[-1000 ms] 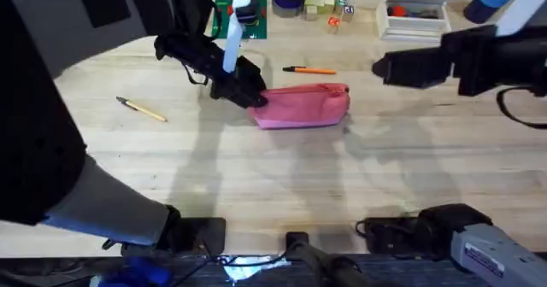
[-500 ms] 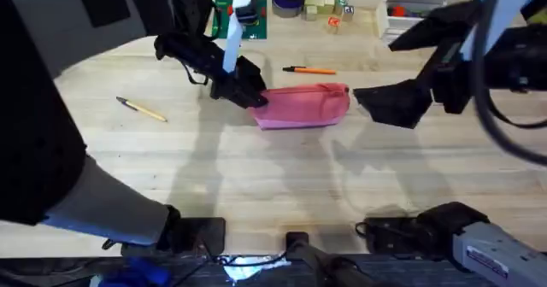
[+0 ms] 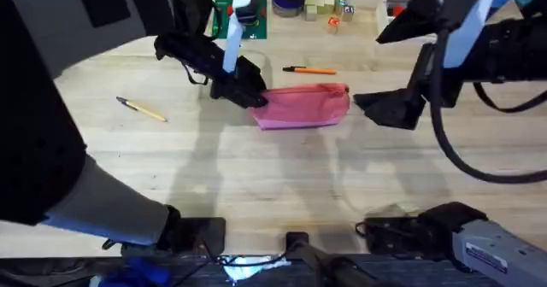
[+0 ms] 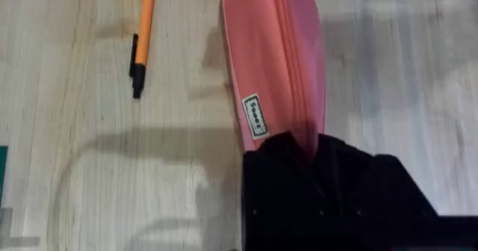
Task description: Unzip the bag, pick up the pens from the table one at a time and place them inside, then zip the bag closed.
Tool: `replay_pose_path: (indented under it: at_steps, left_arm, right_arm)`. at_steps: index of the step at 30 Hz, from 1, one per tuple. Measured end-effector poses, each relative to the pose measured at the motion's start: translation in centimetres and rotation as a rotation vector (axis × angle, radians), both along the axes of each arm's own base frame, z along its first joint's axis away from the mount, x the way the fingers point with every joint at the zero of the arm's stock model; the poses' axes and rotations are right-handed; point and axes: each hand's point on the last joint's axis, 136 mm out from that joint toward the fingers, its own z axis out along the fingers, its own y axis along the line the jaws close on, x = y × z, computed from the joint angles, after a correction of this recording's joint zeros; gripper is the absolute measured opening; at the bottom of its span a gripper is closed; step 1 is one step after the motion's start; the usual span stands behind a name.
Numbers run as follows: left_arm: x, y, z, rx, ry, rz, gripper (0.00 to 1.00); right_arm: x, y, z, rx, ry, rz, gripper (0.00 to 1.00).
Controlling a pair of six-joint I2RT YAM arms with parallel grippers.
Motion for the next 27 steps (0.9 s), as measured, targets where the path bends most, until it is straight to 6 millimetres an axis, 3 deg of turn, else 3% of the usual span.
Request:
replay_pose_path:
  at_steps: [12, 18, 27]
  left_arm:
    - [0.0, 0.0, 0.0, 0.0, 0.0, 0.0, 0.043]
    - [0.0, 0.0, 0.0, 0.0, 0.0, 0.0, 0.043]
    - [0.0, 0.0, 0.0, 0.0, 0.0, 0.0, 0.042]
  right_arm:
    - [-0.2, -0.1, -0.2, -0.053, -0.038, 0.07, 0.997]
    - [-1.0, -0.3, -1.5, -0.095, 0.012, 0.111, 0.997]
    - [-0.2, -0.1, -3.5, -0.136, 0.069, 0.159, 0.997]
